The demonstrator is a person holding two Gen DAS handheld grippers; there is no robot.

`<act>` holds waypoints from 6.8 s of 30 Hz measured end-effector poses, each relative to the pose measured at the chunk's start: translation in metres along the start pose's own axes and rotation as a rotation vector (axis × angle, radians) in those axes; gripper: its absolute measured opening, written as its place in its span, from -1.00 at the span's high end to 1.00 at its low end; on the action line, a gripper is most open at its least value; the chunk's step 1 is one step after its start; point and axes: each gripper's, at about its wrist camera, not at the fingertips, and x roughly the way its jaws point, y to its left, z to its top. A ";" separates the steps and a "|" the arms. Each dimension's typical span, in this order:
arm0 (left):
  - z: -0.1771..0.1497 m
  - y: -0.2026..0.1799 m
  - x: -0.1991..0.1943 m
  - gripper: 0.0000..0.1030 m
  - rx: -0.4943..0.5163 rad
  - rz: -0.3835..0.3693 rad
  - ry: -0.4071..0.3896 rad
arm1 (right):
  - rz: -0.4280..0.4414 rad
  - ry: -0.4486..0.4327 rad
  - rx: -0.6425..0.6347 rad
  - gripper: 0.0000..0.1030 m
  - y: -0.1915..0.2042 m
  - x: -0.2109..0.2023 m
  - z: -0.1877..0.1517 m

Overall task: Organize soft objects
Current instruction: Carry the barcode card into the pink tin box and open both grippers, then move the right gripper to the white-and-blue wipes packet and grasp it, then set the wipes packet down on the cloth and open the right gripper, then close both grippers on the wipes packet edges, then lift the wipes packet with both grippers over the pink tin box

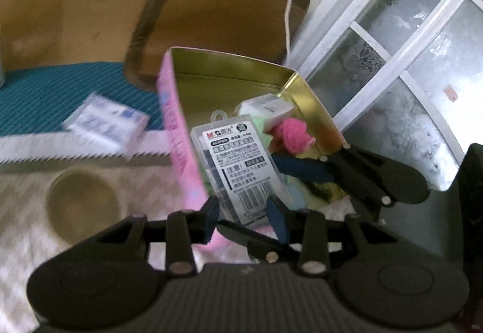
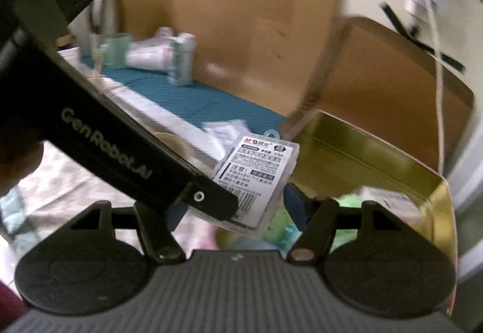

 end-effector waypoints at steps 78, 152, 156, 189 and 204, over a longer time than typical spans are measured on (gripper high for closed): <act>-0.138 0.129 -0.082 -0.27 -0.045 0.288 0.282 | 0.508 0.376 -0.420 -0.51 0.157 0.078 -0.020; -0.098 0.122 -0.019 -0.88 -0.172 0.443 0.039 | 0.251 0.363 -0.122 -1.00 0.115 0.074 -0.049; -0.094 0.129 -0.027 -0.32 -0.219 0.411 0.050 | 0.246 0.377 -0.099 -0.87 0.109 0.066 -0.051; -0.071 0.020 0.042 -0.04 -0.022 0.371 0.126 | 0.290 0.287 -0.143 0.41 0.049 0.017 -0.090; -0.089 -0.097 0.091 -0.01 0.221 0.180 0.217 | 0.197 0.322 0.132 0.43 -0.036 -0.075 -0.143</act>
